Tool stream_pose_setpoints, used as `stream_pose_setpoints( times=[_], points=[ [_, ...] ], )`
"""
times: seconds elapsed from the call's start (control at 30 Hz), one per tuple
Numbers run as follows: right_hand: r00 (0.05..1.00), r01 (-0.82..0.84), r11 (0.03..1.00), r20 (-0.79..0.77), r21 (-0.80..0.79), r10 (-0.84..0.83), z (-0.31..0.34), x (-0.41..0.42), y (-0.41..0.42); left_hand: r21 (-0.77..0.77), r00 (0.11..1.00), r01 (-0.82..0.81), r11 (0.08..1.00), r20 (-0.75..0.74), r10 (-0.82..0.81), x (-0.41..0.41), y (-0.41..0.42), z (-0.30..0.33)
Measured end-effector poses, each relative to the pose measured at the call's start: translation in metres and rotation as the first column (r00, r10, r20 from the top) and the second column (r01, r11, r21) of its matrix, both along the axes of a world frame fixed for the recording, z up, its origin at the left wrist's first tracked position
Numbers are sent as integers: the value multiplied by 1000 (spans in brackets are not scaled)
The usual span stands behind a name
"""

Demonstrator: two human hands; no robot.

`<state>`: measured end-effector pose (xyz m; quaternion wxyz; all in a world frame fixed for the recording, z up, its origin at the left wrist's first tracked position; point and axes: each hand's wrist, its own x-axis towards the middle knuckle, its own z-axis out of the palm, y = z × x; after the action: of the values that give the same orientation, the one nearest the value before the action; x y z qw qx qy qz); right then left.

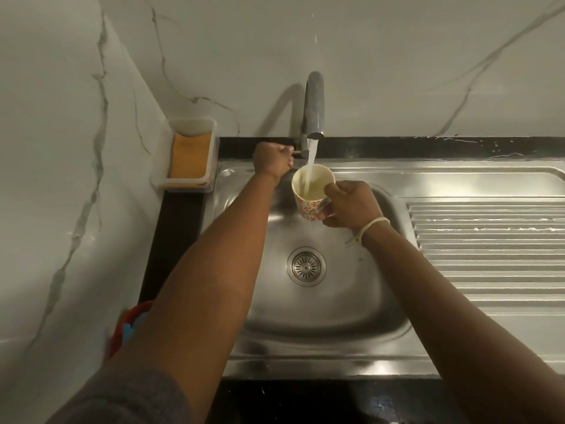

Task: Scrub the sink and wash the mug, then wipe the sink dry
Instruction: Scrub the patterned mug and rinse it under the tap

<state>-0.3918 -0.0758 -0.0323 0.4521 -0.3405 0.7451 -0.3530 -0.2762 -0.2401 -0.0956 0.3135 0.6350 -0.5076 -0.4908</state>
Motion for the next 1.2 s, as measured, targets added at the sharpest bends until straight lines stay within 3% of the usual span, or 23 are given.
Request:
stream_pose_setpoints(
  times=[0.13, 0.4, 0.73, 0.93, 1.2],
  points=[
    [998, 27, 999, 61, -23, -25, 2, 0, -3, 84, 988, -49, 995, -141, 61, -3, 2, 8],
    [986, -47, 998, 155, -45, 53, -4, -11, -2, 227, 966, -109, 968, -204, 157, -11, 1, 13],
    [960, -220, 975, 168, -39, 223, -13, -46, -1, 334, 939, -235, 913, -165, 302, -21, -11, 6],
    [952, -206, 978, 221, -37, 209, -12, -54, 0, 360, 939, -236, 903, -154, 307, -16, -14, 4],
    [971, -164, 986, 172, -29, 167, -7, -40, 3, 365, 947, -199, 909, -167, 275, -16, -19, 5]
  ],
)
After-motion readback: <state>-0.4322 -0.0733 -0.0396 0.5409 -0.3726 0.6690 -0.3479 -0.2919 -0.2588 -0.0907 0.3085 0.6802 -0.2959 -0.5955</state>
